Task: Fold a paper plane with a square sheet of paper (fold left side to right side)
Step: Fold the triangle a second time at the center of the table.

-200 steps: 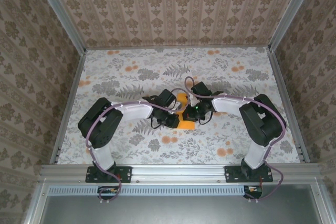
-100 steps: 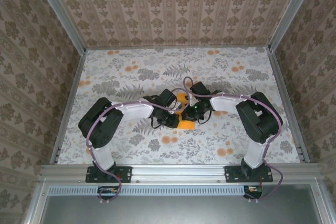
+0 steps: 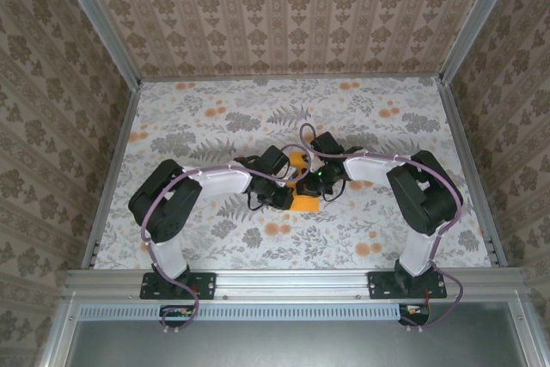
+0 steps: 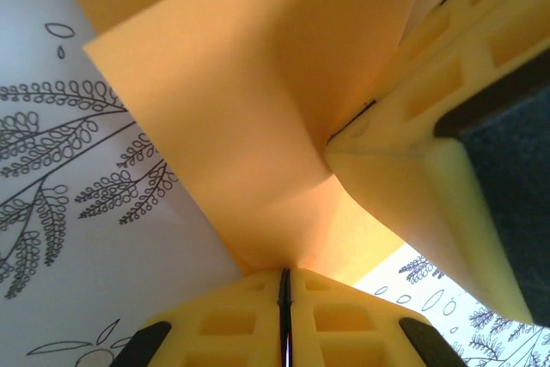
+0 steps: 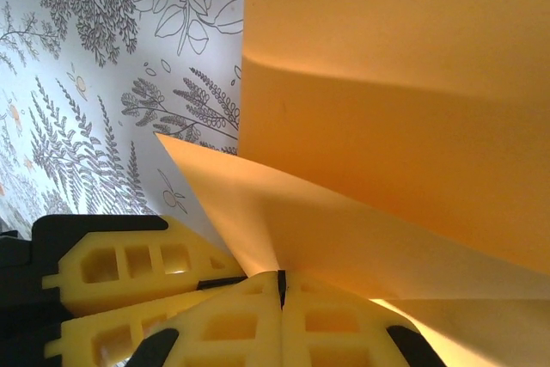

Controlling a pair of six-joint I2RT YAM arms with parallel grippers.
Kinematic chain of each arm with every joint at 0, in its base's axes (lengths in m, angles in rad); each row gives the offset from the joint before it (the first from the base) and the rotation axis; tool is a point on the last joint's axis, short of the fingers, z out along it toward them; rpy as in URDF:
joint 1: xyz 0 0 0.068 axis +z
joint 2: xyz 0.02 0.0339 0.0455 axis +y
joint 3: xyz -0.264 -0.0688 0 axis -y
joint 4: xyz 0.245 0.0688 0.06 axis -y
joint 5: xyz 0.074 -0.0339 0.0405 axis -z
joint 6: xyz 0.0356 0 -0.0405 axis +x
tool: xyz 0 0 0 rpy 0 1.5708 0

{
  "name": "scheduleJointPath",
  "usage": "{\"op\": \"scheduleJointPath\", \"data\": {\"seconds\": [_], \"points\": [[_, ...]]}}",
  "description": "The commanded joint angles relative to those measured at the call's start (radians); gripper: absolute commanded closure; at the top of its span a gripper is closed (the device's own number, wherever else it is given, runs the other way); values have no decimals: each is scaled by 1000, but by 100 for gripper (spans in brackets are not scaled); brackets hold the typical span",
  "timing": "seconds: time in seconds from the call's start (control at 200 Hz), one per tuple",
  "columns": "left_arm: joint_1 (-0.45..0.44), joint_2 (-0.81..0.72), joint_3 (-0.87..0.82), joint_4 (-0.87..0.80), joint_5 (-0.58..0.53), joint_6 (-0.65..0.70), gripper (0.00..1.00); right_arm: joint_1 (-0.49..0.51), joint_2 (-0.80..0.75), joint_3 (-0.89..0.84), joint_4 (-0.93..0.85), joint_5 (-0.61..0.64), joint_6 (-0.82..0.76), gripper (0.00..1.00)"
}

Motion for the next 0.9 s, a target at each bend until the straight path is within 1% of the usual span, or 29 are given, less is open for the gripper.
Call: {"op": "scheduleJointPath", "data": {"seconds": [0.0,0.4,0.895], "points": [[-2,55,-14,-96,-84,30,90,5,33,24,-37,15,-24,99],[-3,64,-14,-112,-87,29,91,-7,54,50,-129,120,-94,99],[-3,66,-13,-116,-86,29,92,-77,43,61,-173,152,-149,99]]}}
